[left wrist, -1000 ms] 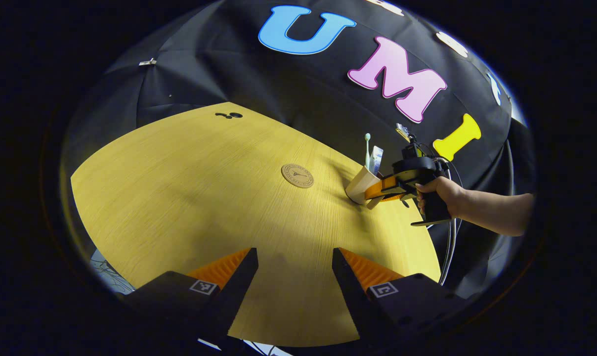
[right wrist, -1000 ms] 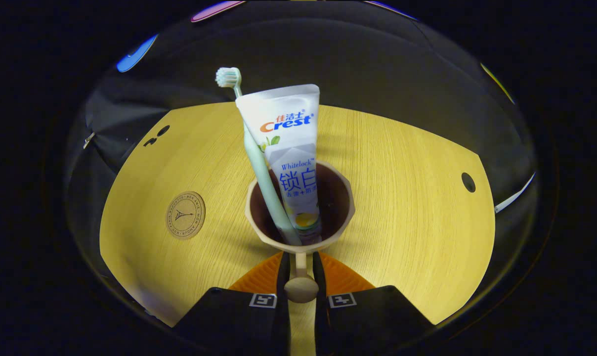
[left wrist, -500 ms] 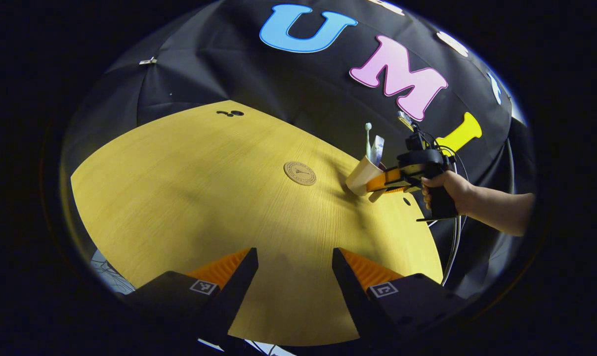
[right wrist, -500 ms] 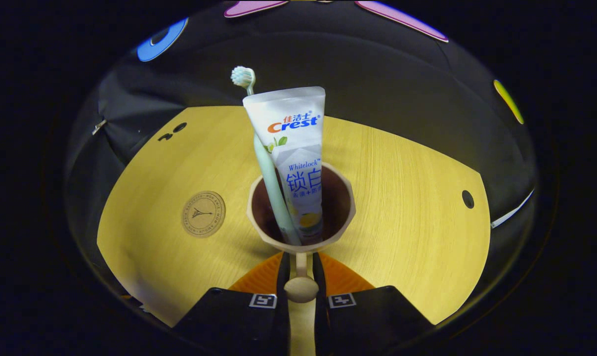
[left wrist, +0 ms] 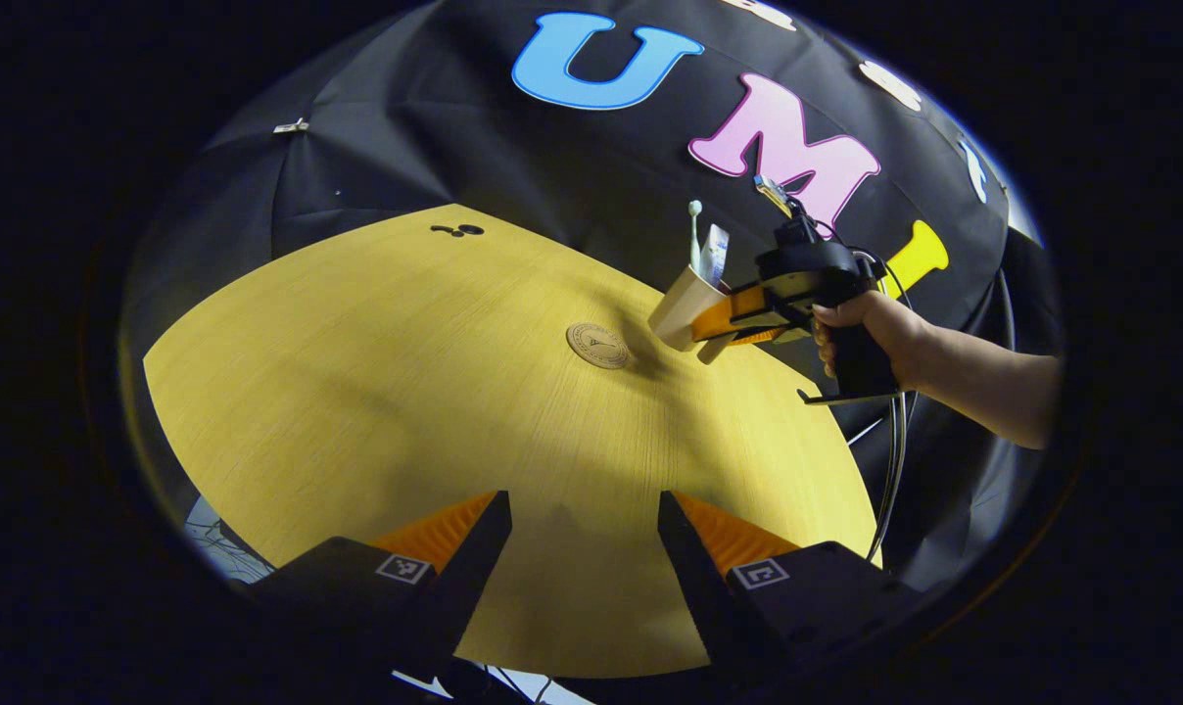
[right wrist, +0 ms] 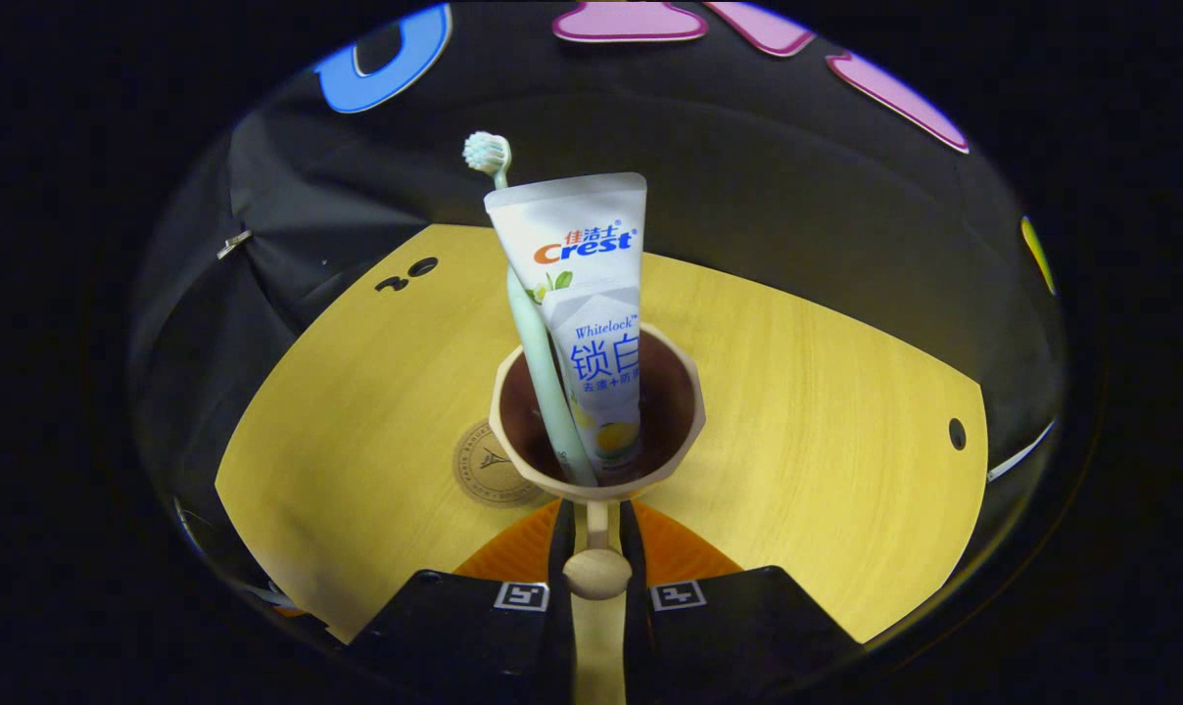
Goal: Put the toothbrush and toothpaste on the desktop into the cup, then pick up the cup and place it on the coaster on the desktop.
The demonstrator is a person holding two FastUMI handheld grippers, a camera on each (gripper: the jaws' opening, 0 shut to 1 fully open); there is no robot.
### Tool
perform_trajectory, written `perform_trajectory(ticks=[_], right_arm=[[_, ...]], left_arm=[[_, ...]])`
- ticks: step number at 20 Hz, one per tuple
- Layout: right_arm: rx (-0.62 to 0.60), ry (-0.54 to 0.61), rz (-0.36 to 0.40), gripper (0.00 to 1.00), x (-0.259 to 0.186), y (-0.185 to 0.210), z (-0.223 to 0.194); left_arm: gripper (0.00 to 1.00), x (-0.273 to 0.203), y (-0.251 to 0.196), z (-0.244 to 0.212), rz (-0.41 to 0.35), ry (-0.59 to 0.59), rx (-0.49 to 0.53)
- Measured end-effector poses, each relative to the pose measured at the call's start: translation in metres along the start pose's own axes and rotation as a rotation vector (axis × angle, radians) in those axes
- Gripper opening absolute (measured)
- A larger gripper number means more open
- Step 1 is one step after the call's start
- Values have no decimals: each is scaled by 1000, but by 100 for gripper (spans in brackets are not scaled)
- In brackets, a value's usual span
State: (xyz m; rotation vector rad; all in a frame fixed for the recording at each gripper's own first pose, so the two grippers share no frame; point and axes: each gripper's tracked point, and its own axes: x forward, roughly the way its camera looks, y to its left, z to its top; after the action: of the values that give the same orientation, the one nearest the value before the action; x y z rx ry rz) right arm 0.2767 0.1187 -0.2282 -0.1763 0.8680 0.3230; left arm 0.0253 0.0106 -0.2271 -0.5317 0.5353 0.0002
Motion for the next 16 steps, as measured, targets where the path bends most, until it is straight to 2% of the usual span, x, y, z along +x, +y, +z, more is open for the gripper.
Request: perform_trajectory(ticks=[6, 13, 16], right_arm=[[-57, 11, 37, 23, 19, 33, -3], [-107, 44, 32, 23, 57, 66, -15], [-114, 38, 19, 23, 61, 68, -15]], left_arm=[[96, -19, 19, 0, 36, -4, -10], [96, -29, 35, 11, 84, -37, -20], [96, -32, 34, 16, 81, -49, -26]])
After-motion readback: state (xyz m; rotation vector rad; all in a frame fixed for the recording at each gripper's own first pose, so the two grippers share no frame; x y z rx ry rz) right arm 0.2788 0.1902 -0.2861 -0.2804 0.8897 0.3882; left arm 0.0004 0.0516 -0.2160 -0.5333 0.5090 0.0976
